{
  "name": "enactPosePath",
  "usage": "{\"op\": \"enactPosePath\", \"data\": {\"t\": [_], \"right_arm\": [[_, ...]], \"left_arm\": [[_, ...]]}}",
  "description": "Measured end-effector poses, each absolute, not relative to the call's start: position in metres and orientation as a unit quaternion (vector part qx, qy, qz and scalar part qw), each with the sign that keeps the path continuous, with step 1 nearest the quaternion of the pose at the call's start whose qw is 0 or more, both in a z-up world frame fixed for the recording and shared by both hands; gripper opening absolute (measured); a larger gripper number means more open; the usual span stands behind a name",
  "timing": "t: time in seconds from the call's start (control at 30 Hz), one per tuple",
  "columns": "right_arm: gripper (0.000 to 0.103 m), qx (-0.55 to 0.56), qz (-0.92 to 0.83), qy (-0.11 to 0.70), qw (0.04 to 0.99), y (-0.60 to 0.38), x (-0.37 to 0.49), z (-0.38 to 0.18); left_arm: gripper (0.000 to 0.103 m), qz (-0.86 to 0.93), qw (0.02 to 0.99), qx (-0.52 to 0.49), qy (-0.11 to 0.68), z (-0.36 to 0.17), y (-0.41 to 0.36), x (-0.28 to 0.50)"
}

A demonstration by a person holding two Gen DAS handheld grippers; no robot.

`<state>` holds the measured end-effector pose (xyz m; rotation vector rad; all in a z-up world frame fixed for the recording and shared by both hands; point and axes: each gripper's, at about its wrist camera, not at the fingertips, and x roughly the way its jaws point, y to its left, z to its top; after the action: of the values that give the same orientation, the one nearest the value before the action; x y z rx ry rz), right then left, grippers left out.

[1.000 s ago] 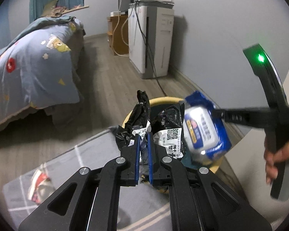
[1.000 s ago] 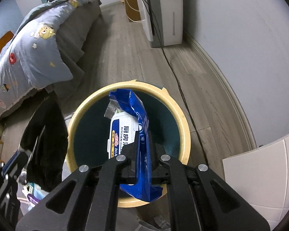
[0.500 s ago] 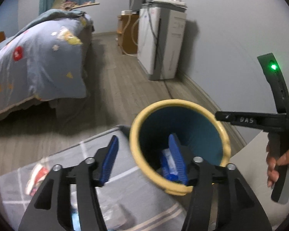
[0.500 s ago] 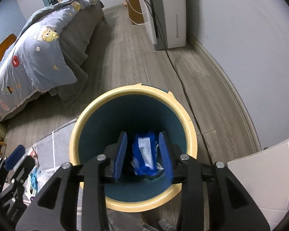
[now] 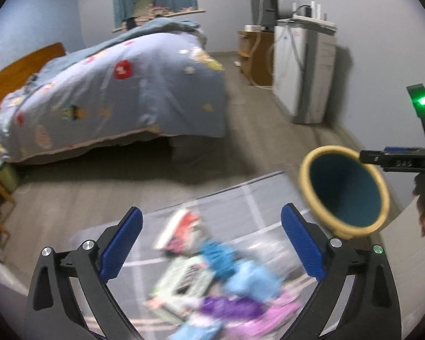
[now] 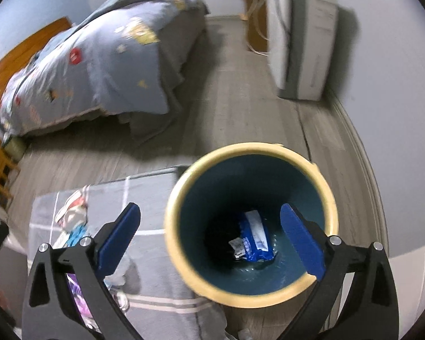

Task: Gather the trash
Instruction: 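Grasp the purple spray bottle with the right gripper and lift it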

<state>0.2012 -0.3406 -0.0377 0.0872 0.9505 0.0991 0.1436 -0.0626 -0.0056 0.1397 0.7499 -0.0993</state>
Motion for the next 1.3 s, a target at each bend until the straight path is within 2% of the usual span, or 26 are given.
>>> {"op": "enactPosePath", "data": {"t": [0.27,0.8,1.07,1.13,1.2,1.3], "right_arm": [[0.097,0.008,0.114,0.467,0.877,-0.279,0.196,-0.040],[0.097,-0.083,0.246,0.486,0.834,-0.144,0.174,-0.079],[0.096,-0.146,0.291,0.521,0.789,-0.085,0.146,-0.124],[0.091,-0.164,0.293,0.532,0.777,-0.075,0.141,-0.135],[0.078,-0.176,0.293,0.543,0.767,-0.068,0.138,-0.146],[0.067,-0.190,0.296,0.549,0.758,-0.060,0.132,-0.158]], "left_arm": [[0.097,0.008,0.925,-0.018,0.379,-0.012,0.012,0.118],[0.097,0.038,0.927,0.002,0.372,-0.029,0.068,0.107],[0.097,0.041,0.925,-0.015,0.378,-0.032,0.093,0.106],[0.097,0.041,0.924,-0.014,0.380,-0.033,0.098,0.106],[0.097,0.042,0.923,-0.018,0.383,-0.034,0.102,0.107],[0.097,0.042,0.921,-0.030,0.386,-0.035,0.109,0.108]]}}
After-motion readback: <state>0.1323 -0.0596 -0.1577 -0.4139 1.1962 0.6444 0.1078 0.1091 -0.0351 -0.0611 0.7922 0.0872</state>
